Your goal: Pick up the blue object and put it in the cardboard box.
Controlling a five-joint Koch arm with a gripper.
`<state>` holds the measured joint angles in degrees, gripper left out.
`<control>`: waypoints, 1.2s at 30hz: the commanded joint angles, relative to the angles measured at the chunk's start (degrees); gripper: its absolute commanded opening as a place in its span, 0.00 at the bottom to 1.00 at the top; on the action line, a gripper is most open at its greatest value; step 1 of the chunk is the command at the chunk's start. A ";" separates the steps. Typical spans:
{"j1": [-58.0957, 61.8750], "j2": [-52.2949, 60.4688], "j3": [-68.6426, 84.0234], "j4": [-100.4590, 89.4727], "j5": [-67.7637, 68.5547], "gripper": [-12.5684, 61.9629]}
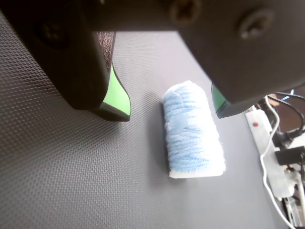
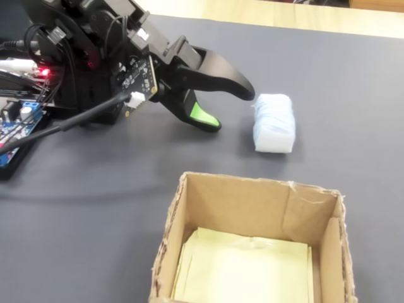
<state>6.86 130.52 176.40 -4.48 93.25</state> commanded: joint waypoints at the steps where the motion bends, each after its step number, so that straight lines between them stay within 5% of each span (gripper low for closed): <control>1: -0.18 4.66 2.29 1.14 1.67 0.62; 16: -5.36 2.37 -2.64 5.27 2.02 0.62; 36: -6.42 -12.13 -36.30 39.55 1.05 0.62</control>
<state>0.97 118.12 143.88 36.04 92.90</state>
